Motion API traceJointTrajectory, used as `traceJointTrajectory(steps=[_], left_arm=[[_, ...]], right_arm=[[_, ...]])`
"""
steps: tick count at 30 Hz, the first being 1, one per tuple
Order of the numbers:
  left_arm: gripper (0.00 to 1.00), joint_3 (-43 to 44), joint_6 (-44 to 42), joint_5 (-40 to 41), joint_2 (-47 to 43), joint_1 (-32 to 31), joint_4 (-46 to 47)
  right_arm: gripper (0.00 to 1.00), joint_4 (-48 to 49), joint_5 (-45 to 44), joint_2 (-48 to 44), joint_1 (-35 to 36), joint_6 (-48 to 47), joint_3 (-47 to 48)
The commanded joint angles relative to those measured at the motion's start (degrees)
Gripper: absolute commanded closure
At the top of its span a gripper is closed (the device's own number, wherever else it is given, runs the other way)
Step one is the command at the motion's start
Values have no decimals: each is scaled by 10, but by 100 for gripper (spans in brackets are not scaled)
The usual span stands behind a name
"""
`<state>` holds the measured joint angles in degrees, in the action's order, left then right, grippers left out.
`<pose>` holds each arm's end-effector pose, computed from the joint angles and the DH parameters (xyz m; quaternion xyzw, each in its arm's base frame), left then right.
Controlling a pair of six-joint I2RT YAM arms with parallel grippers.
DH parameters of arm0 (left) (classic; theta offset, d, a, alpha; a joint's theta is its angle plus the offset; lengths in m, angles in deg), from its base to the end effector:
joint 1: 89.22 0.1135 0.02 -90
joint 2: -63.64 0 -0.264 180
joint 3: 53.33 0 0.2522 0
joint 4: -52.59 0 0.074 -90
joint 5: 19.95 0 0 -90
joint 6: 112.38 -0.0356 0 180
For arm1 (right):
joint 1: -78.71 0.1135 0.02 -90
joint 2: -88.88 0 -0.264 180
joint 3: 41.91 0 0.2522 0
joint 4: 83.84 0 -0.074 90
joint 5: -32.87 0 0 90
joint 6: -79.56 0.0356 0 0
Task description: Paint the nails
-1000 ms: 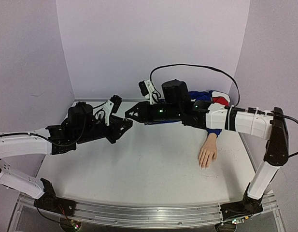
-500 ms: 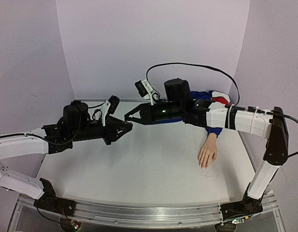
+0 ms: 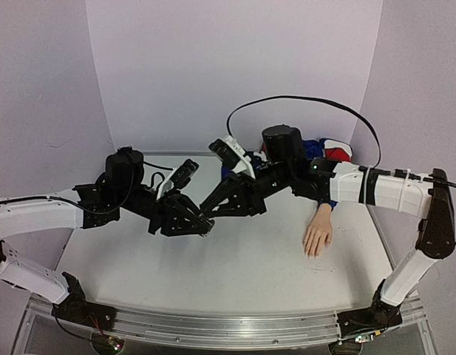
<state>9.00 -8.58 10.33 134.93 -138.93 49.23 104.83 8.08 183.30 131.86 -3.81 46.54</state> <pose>0.1539 -0.2291 0.3047 0.5053 0.5463 -0.6160 0.2584 0.2020 0.3235 0.3547 -0.5878 0.3802 0.6262 0.3431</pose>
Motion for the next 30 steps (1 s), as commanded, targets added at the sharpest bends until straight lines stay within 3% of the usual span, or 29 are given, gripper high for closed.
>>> traceJointTrajectory(steps=[1,2,4,8,11,18,23,30], left_arm=[[100,20,-40,81,-11,0,65],[100,14,-47,118,-17,0,64],[100,-3,-58,203,-30,0,62],[100,-34,-76,364,-58,-2,56],[100,-48,-84,452,-69,-7,50],[100,-50,-79,552,-63,-13,40],[100,-44,-69,565,-51,-14,36],[100,-40,-63,572,-42,-18,34]], right_arm=[[75,-41,-101,-53,-10,-9,-10],[63,-45,-141,-60,-16,-3,-13],[49,-50,-211,-70,-27,16,-18],[41,-59,-315,-84,-38,60,-22],[36,-58,-333,-81,-38,97,-17],[38,-40,-377,-43,-31,189,20],[40,-31,-377,-6,-24,211,56],[52,-24,-396,38,-20,246,81]])
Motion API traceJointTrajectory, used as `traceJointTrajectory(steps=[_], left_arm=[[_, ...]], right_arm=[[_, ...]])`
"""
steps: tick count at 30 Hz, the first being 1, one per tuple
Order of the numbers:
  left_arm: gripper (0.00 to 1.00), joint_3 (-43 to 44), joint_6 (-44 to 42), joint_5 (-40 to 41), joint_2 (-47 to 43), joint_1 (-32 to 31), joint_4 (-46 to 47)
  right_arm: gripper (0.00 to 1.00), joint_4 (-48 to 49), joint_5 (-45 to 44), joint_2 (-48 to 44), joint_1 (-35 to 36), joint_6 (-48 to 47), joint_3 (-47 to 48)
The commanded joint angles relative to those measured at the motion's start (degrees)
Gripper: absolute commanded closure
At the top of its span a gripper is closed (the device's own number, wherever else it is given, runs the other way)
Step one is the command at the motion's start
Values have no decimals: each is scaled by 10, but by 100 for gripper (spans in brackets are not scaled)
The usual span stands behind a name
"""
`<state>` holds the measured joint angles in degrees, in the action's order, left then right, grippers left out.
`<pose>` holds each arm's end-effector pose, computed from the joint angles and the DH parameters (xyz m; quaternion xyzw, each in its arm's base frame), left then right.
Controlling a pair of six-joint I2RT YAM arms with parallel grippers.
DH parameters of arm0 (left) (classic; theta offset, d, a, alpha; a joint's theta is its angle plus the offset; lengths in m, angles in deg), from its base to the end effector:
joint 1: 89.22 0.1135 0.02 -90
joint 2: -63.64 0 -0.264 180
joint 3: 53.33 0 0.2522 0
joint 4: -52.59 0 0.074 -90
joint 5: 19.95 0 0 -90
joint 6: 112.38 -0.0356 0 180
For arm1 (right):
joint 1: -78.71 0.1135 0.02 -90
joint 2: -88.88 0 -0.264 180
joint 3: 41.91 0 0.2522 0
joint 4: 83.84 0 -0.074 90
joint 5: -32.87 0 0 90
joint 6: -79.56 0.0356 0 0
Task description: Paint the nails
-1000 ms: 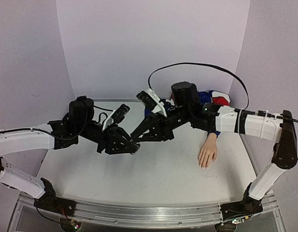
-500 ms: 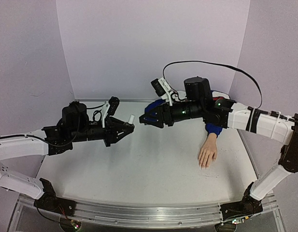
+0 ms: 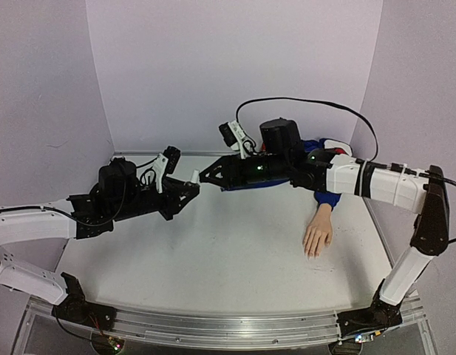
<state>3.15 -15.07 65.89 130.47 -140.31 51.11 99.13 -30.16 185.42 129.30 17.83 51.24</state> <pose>0.1685 -0.2128 0.2884 0.3104 0.7112 -0.3320 0.5362 0.2463 0.3251 0.3601 -0.2948 0.6453 0.5630 0.4241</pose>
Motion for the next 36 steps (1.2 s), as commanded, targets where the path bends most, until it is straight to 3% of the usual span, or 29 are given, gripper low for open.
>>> traceJointTrajectory(steps=[1,11,16,27,30,33,36], left_arm=[[100,19,2,17,5,-5,15],[100,31,3,5,22,-9,8],[100,32,6,0,18,-11,7],[100,34,29,-40,1,-10,7],[100,40,47,-90,-5,-9,8],[100,54,54,-182,-7,-9,14],[100,56,46,-353,-11,-6,47]], right_arm=[[53,36,-14,22,6,33,36],[55,68,-18,45,20,52,43],[66,70,-12,58,21,56,49],[81,84,31,53,21,42,40],[86,88,78,45,20,10,24],[100,90,134,25,11,-26,-1],[100,94,268,-6,7,-98,-33]])
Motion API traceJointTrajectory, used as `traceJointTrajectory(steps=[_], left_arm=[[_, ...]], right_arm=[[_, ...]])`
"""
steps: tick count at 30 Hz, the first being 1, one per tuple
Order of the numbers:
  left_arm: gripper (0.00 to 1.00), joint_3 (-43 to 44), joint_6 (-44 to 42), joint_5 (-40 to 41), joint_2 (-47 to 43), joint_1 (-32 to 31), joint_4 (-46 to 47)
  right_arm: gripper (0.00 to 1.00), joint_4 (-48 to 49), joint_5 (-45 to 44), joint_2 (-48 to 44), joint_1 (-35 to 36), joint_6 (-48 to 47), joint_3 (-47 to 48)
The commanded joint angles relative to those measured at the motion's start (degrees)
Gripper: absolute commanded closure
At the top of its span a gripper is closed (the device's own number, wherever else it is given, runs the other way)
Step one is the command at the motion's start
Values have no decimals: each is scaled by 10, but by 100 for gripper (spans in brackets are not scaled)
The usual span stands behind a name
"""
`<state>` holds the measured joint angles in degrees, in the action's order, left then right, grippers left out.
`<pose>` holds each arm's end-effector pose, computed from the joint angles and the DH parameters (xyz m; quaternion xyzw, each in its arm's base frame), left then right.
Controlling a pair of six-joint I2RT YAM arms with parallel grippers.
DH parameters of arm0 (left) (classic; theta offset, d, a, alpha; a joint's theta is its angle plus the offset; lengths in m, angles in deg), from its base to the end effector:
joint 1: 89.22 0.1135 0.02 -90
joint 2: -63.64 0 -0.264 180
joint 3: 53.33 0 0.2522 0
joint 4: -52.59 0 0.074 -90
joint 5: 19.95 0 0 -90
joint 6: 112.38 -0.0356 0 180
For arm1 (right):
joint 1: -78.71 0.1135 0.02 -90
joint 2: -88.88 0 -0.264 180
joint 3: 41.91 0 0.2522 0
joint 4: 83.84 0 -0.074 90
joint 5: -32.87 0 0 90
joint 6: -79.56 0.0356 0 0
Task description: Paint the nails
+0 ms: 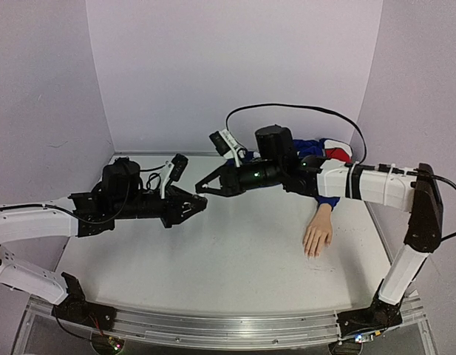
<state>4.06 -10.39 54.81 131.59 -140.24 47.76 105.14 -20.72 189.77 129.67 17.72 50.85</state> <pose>0.1646 -0.2183 0.2832 0.3391 0.7163 -0.4038 0.4570 0.2495 0.3412 0.3386 -0.3499 0.6096 0.6000 0.3820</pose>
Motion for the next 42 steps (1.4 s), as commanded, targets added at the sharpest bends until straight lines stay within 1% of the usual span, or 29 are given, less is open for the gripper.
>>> traceJointTrajectory(steps=[1,2,3,4,5,6,7,10,12,13,15,16,17,19,20,21,23,28,33,37,40,42], left_arm=[[100,48,-1,-311,-21,-6,99],[100,53,-1,-394,-18,-6,110],[100,63,2,-471,-13,-7,115],[100,72,9,-526,-6,-7,117],[100,81,17,-564,1,-7,117],[100,85,23,-576,7,-6,118],[100,83,25,-564,9,-5,118],[100,69,9,-491,11,-5,118],[100,63,2,-424,16,-5,118],[100,60,-4,-383,18,-5,118],[100,49,-15,-287,21,-6,116],[100,43,-20,-242,21,-6,114],[100,39,-25,-206,21,-6,112],[100,28,-37,-143,18,-7,108],[100,23,-39,-107,16,-8,107],[100,18,-40,-78,15,-9,107],[100,9,-40,-30,13,-10,105],[100,-5,-40,30,12,-14,104],[100,-4,-35,55,17,-21,104],[100,-2,-26,75,18,-26,101],[100,0,-25,78,19,-29,96],[100,2,-24,81,19,-31,91]], right_arm=[[100,34,248,-60,3,-129,-38],[100,34,348,-71,3,-158,-49],[100,32,400,-80,3,-178,-60],[100,31,417,-92,3,-190,-70],[100,29,414,-103,2,-199,-78],[100,26,408,-110,2,-202,-82],[100,22,404,-114,3,-204,-85],[100,11,366,-120,3,-205,-90],[100,9,305,-126,2,-202,-95],[97,8,265,-129,2,-197,-96],[78,4,175,-133,1,-183,-97],[65,1,130,-134,-1,-172,-95],[55,-7,81,-135,-3,-159,-92],[39,-22,-9,-138,-7,-130,-89],[32,-28,-47,-139,-7,-112,-89],[27,-31,-90,-141,-8,-92,-90],[22,-34,-125,-141,-8,-44,-90],[21,-29,-178,-134,-3,72,-78],[23,-27,-188,-105,9,105,-50],[29,-25,-186,-77,22,109,-18],[36,-23,-185,-57,28,113,0],[46,-21,-185,-47,32,115,8]])
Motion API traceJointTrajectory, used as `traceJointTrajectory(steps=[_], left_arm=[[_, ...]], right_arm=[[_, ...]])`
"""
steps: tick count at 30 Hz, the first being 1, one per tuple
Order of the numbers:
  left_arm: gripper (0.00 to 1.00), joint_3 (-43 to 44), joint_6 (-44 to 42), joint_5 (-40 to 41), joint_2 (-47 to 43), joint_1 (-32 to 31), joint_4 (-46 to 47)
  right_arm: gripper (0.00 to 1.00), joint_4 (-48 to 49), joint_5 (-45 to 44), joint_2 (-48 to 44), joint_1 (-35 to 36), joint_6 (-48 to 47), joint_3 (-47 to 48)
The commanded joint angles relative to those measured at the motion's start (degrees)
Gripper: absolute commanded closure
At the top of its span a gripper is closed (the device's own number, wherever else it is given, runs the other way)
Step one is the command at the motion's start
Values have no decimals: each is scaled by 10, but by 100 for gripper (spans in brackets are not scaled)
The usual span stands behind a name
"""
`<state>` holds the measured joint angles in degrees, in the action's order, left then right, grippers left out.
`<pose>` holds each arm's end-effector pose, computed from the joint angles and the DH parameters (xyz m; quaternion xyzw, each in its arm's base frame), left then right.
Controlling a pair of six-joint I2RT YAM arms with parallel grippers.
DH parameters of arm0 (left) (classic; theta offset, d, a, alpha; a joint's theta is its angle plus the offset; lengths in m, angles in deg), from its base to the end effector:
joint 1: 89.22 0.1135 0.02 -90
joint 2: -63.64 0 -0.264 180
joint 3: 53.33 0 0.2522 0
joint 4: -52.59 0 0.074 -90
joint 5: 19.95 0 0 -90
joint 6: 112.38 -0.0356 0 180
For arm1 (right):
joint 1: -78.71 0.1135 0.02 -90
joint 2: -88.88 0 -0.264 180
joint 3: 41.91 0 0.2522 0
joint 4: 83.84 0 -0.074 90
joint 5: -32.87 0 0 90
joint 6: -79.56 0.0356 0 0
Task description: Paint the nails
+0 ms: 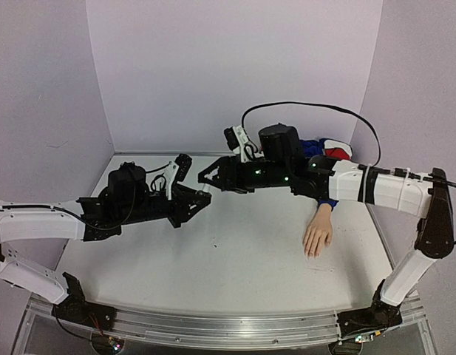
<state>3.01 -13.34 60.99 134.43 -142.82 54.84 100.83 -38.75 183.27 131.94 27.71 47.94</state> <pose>0.1640 -0.2320 0.2768 0.3400 0.6991 -0.3779 0.5028 0.2301 0.3267 0.3570 -0.2036 0.6764 0.5789 0.4074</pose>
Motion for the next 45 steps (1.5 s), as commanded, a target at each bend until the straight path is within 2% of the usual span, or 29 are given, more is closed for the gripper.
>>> traceJointTrajectory(steps=[1,3,6,11,12,14,17,18,19,20,21,23,27,29,30,31,33,36,39,45], left_arm=[[100,13,6,19,-8,-6,19],[100,15,6,24,-7,-8,16],[100,17,15,27,-7,-9,11],[100,26,50,8,-8,-8,7],[100,29,56,-10,-9,-8,7],[100,35,63,-57,-16,-6,7],[100,56,61,-204,-22,5,8],[100,66,60,-285,-21,11,10],[100,78,57,-377,-17,14,13],[100,93,52,-480,-12,15,15],[100,104,51,-555,-6,15,16],[100,118,53,-615,1,15,17],[100,100,8,-547,-8,21,17],[100,91,-9,-478,0,21,17],[100,91,-13,-413,7,21,17],[100,90,-13,-361,12,21,16],[100,85,-26,-278,19,21,13],[100,67,-49,-180,19,19,9],[100,52,-70,-92,12,11,5],[100,47,-89,20,17,5,-3]], right_arm=[[50,22,-5,21,11,15,40],[58,23,-13,24,10,14,41],[76,27,-13,23,11,15,39],[97,63,31,19,10,18,14],[100,73,44,15,9,9,10],[100,84,96,10,4,-40,10],[100,98,273,4,-3,-143,9],[100,99,375,5,-3,-173,10],[100,100,514,6,-3,-199,10],[100,100,581,5,-2,-215,6],[100,99,603,2,-2,-224,0],[100,85,608,-4,-3,-244,-5],[100,77,588,-6,-12,-271,-23],[100,76,548,-7,-21,-273,-25],[100,73,522,-8,-29,-268,-24],[89,71,494,-11,-36,-264,-24],[58,68,450,-20,-54,-256,-29],[27,63,348,-38,-72,-233,-35],[16,35,205,-47,-73,-195,-33],[16,5,106,-42,-66,-91,-14]])
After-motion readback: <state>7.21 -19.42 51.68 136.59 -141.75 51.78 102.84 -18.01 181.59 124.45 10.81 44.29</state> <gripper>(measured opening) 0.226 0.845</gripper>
